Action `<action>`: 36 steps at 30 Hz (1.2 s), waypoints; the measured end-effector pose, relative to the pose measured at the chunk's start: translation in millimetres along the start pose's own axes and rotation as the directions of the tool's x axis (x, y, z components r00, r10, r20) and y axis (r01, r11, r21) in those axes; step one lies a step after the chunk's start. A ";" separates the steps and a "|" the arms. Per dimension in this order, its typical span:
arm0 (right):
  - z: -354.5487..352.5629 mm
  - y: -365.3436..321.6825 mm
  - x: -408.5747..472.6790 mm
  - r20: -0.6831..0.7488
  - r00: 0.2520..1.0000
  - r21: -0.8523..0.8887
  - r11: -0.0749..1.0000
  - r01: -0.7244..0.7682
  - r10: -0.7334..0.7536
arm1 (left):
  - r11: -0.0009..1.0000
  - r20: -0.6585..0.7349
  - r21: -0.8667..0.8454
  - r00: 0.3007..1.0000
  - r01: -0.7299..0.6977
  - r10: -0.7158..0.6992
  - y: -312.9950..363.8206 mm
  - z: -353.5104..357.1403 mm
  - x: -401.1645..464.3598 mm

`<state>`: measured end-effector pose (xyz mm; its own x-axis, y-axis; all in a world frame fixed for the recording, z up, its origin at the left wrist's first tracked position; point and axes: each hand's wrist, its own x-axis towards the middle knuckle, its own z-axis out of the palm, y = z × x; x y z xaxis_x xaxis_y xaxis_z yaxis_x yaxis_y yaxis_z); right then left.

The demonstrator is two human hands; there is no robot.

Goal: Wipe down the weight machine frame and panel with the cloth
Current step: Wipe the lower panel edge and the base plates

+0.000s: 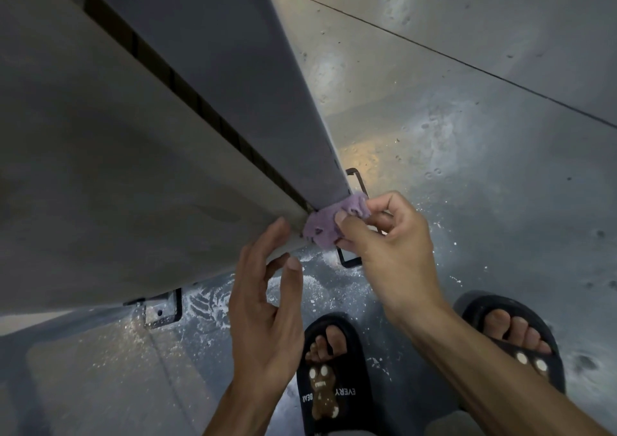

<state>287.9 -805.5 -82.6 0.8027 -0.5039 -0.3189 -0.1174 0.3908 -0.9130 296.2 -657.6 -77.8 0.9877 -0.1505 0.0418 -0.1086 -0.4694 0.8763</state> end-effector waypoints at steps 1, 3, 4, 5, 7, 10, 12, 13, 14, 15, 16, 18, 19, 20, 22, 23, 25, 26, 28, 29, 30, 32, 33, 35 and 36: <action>0.6 -3.9 -0.6 0.012 1.000 0.010 1.000 0.026 -0.026 | 1.000 -0.001 0.006 1.000 0.002 -0.002 -1.3 0.1 -0.3; 3.4 -19.5 -5.6 0.055 0.994 0.061 0.994 0.094 -0.097 | 1.000 -0.004 0.020 1.000 0.013 -0.012 -1.8 1.0 -1.0; 4.0 -24.1 -7.8 0.072 0.990 0.082 0.990 0.114 -0.120 | 1.000 -0.009 0.022 1.000 0.019 -0.018 -1.1 1.2 -1.2; 3.3 -24.1 -8.2 0.081 0.988 0.069 0.990 0.123 -0.129 | 1.000 -0.015 0.022 1.000 0.019 -0.018 0.0 1.1 -1.0; 0.8 -13.0 -4.9 0.070 0.993 -0.003 0.995 0.100 -0.100 | 1.000 -0.017 0.016 1.000 0.008 -0.008 2.5 1.2 -0.5; -0.5 -2.8 -2.5 0.049 0.998 -0.037 0.998 0.050 -0.048 | 1.000 -0.003 0.016 1.000 -0.010 0.010 3.3 2.3 -0.8; -0.5 -10.1 -3.0 0.058 0.995 -0.005 0.997 0.078 -0.078 | 1.000 0.002 0.023 1.000 -0.013 0.013 3.9 3.2 -0.8; 1.0 -17.9 -4.6 0.074 0.991 0.017 0.994 0.111 -0.112 | 1.000 0.005 0.025 1.000 -0.008 0.007 3.7 4.0 -0.3; 3.0 -25.8 -7.1 0.090 0.986 0.037 0.989 0.140 -0.143 | 1.000 0.009 0.023 1.000 -0.002 0.001 4.0 4.6 -0.3; 4.3 -30.5 -9.2 0.103 0.982 0.051 0.987 0.154 -0.159 | 1.000 0.011 0.015 1.000 0.000 -0.001 4.7 4.8 -0.2; 4.2 -29.9 -9.6 0.111 0.982 0.051 0.987 0.150 -0.155 | 1.000 0.010 0.004 1.000 -0.003 0.003 5.6 4.7 0.3; 1.3 -18.3 -7.4 0.088 0.991 0.006 0.995 0.102 -0.103 | 1.000 0.000 -0.008 1.000 -0.013 0.013 8.5 5.1 1.3; -0.5 -12.3 -6.1 0.072 0.995 -0.024 0.997 0.076 -0.074 | 1.000 -0.003 -0.011 1.000 -0.021 0.021 9.8 5.6 1.7; -2.1 -8.3 -5.5 0.065 0.997 -0.042 0.998 0.055 -0.052 | 1.000 -0.006 -0.009 1.000 -0.030 0.030 9.7 5.8 1.7; -3.1 -11.4 -5.1 0.060 0.997 -0.036 0.998 0.057 -0.055 | 0.999 -0.003 0.000 0.999 -0.035 0.035 9.9 5.2 1.6; -2.3 -17.9 -5.6 0.075 0.994 -0.003 0.997 0.083 -0.083 | 1.000 0.000 0.004 1.000 -0.027 0.027 10.2 4.9 2.0; 2.6 -35.6 -8.3 0.126 0.981 0.078 0.987 0.139 -0.148 | 0.999 0.010 0.025 1.000 -0.028 0.028 11.8 4.0 3.5; 4.2 -39.5 -9.2 0.140 0.976 0.090 0.984 0.157 -0.168 | 0.999 0.012 0.040 0.999 -0.036 0.036 12.9 3.8 4.2; 3.2 -33.9 -7.9 0.133 0.978 0.039 0.987 0.158 -0.162 | 0.998 -0.003 0.052 0.999 -0.039 0.039 18.0 3.5 5.4; 1.5 -28.6 -6.8 0.117 0.985 0.005 0.992 0.128 -0.127 | 0.998 -0.012 0.054 0.999 -0.040 0.041 20.8 3.4 6.0; -0.3 -23.1 -5.3 0.100 0.991 -0.027 0.996 0.088 -0.085 | 0.997 -0.019 0.062 0.999 -0.048 0.049 23.1 3.7 6.4; -2.5 -19.4 -3.7 0.080 0.997 -0.073 0.997 0.028 -0.022 | 0.995 -0.019 0.082 0.998 -0.061 0.063 27.6 2.9 6.2; -2.7 -22.3 -3.2 0.076 0.997 -0.075 0.997 0.023 -0.017 | 0.995 -0.016 0.079 0.998 -0.059 0.061 30.4 1.8 6.2; -1.9 -34.7 -3.2 0.095 0.994 -0.054 0.997 0.051 -0.046 | 0.997 -0.015 0.059 0.998 -0.058 0.059 37.6 -1.3 7.2; -0.5 -42.5 -4.6 0.110 0.992 -0.048 0.996 0.074 -0.069 | 0.997 -0.023 0.049 0.998 -0.059 0.060 40.9 -3.0 7.8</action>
<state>288.8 -820.1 -42.4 0.8682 -0.4421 -0.2255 -0.0853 0.3148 -0.9453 299.8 -675.4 -40.2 0.9816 -0.1588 0.1055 -0.1723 -0.5016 0.8478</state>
